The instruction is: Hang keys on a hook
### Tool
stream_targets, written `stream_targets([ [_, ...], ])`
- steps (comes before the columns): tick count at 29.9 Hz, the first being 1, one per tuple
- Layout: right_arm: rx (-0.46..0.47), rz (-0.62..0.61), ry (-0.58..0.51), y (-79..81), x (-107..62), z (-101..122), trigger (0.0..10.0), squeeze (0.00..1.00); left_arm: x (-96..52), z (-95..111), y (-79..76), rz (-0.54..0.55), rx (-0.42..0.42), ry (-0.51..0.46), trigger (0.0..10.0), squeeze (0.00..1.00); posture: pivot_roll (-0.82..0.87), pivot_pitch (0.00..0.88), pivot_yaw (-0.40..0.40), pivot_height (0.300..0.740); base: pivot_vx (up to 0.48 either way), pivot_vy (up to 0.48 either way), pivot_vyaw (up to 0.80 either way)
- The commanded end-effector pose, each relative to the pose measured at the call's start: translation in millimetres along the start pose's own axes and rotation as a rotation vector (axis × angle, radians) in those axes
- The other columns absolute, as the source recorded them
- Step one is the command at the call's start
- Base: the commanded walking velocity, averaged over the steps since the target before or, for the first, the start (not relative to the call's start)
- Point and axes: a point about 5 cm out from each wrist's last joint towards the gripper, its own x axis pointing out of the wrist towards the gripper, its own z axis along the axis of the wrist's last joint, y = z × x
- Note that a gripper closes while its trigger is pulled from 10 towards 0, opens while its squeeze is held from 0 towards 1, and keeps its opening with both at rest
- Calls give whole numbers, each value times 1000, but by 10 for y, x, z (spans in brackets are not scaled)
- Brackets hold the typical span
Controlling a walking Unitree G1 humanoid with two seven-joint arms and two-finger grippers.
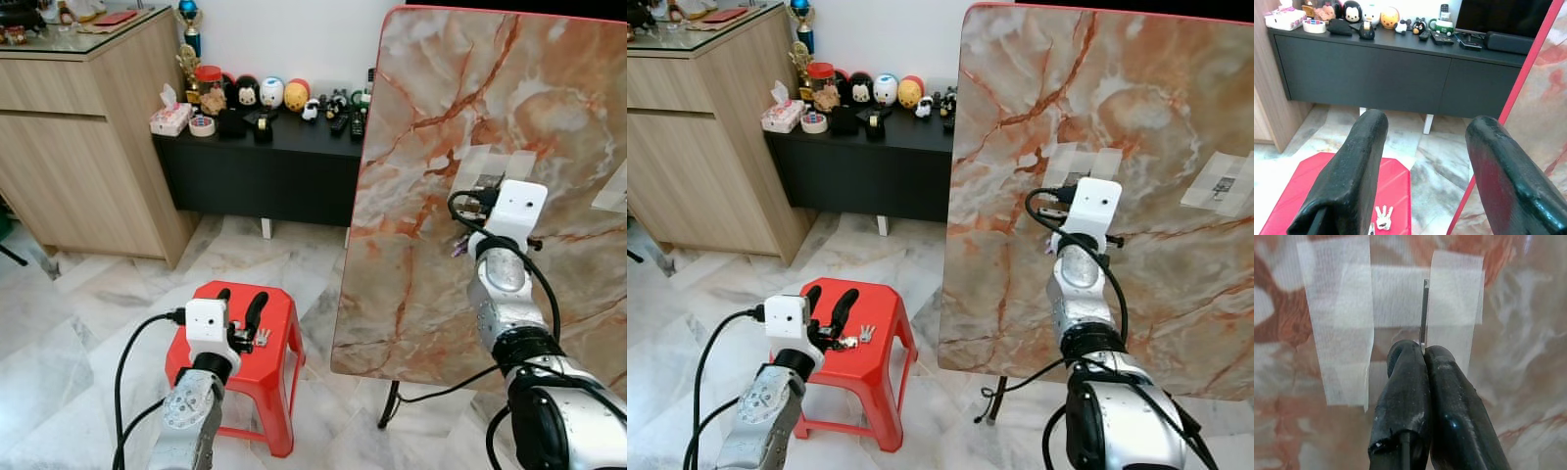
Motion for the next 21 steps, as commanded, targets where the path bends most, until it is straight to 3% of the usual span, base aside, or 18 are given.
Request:
stream_targets([
  [1,-1,-20,-17,-48,54,89,10000,0,15,48,-10,-7,16,-12,10000,0,58,0,-44,740,0,0,0],
  [21,-12,-65,63,-96,33,-37,10000,0,5,44,-13,-13,15,-7,10000,0,60,0,-41,740,0,0,0],
])
